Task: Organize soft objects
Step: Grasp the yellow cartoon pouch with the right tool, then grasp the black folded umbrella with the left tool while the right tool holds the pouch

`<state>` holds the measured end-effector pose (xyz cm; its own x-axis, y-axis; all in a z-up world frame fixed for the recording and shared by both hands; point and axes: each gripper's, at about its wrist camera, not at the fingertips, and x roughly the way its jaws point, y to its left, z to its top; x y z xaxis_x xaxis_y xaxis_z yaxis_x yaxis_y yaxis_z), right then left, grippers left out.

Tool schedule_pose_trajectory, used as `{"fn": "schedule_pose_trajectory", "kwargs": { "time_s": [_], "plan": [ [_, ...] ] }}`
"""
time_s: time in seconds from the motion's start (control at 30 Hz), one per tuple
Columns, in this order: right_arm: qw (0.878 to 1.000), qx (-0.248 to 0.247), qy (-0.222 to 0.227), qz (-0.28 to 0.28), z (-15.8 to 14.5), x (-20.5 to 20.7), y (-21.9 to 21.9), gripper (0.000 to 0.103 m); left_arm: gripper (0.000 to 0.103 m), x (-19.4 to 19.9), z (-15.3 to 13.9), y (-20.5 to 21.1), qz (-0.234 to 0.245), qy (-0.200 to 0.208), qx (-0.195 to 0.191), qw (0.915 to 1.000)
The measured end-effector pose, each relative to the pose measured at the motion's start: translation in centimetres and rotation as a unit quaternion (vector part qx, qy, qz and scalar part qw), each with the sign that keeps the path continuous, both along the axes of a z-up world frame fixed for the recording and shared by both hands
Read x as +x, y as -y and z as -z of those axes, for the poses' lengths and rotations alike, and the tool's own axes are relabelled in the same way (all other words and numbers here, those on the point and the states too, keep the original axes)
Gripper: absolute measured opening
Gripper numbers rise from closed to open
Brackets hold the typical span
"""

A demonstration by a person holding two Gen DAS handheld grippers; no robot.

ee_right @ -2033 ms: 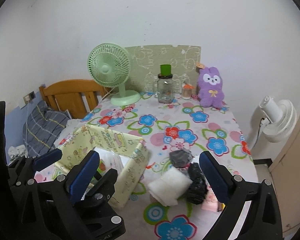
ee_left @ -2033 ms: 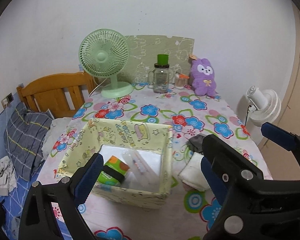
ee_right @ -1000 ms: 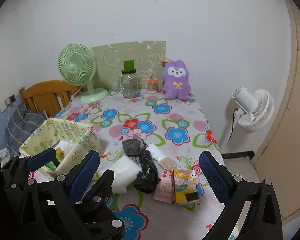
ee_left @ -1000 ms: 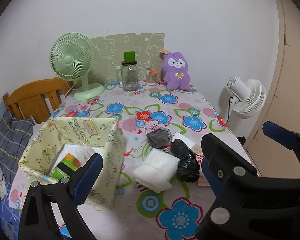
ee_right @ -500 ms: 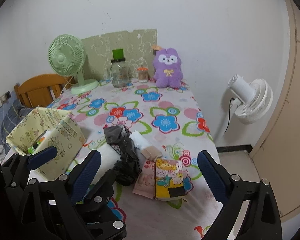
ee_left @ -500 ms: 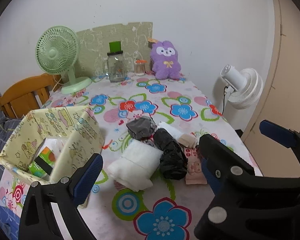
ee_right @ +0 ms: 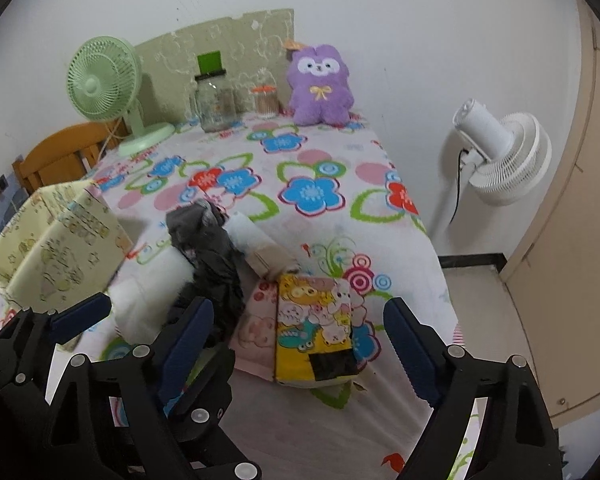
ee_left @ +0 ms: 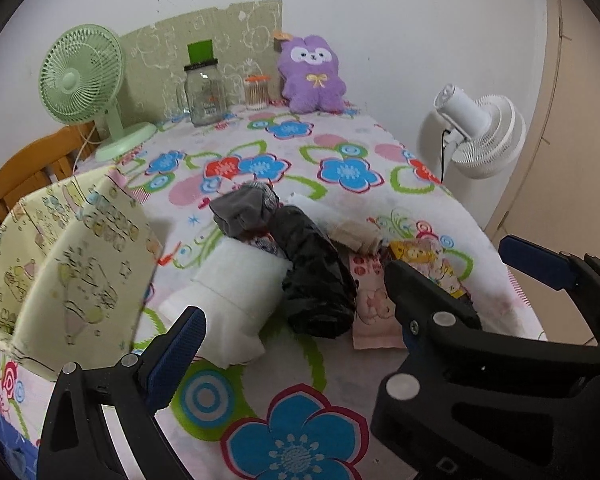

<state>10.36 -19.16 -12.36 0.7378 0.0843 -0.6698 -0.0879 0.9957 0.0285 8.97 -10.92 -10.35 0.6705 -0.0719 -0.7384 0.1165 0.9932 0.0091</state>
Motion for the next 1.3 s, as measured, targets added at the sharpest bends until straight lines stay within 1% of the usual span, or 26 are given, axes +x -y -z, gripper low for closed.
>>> {"fn": "schedule_pose_trajectory", "kwargs": {
  "time_s": [0.27, 0.37, 0.43, 0.5, 0.6, 0.73, 0.83, 1.1, 1.3],
  "plan": [
    [0.999, 0.008, -0.032, 0.003, 2.4, 1.3, 0.6, 0.082, 0.099, 0.5, 1.8, 0.2, -0.005, -0.025, 0.008, 0.9997],
    [0.999, 0.010, -0.042, 0.005, 3.0, 1.6, 0.7, 0.075, 0.099, 0.6, 2.2, 0.3, -0.006, -0.028, 0.010, 0.9995],
    [0.999, 0.015, -0.052, 0.003, 3.4, 1.8, 0.8, 0.067, 0.099, 0.7, 2.4, 0.3, -0.003, -0.030, 0.015, 0.9994],
    [0.998, 0.019, -0.063, 0.004, 3.7, 2.0, 0.9, 0.057, 0.099, 0.7, 2.4, 0.3, -0.002, -0.030, 0.018, 0.9994],
    [0.998, 0.016, -0.063, 0.002, 3.7, 1.8, 0.7, 0.052, 0.099, 0.7, 2.5, 0.4, -0.001, -0.031, 0.022, 0.9993],
    [0.998, 0.020, -0.059, -0.002, 3.3, 1.6, 0.7, 0.051, 0.099, 0.7, 2.3, 0.4, 0.000, -0.030, 0.020, 0.9993],
    [0.999, 0.023, -0.048, -0.002, 2.7, 1.3, 0.9, 0.050, 0.099, 0.7, 1.8, 0.6, -0.003, -0.026, 0.018, 0.9995],
    [0.999, 0.035, -0.029, 0.004, 1.4, 1.3, 1.5, 0.050, 0.099, 1.0, 0.5, 1.0, -0.003, -0.007, 0.020, 0.9998],
    [0.999, 0.037, -0.022, 0.012, 1.0, 2.1, 1.7, 0.051, 0.099, 2.4, 0.4, 1.4, -0.005, 0.001, 0.024, 0.9997]
  ]
}}
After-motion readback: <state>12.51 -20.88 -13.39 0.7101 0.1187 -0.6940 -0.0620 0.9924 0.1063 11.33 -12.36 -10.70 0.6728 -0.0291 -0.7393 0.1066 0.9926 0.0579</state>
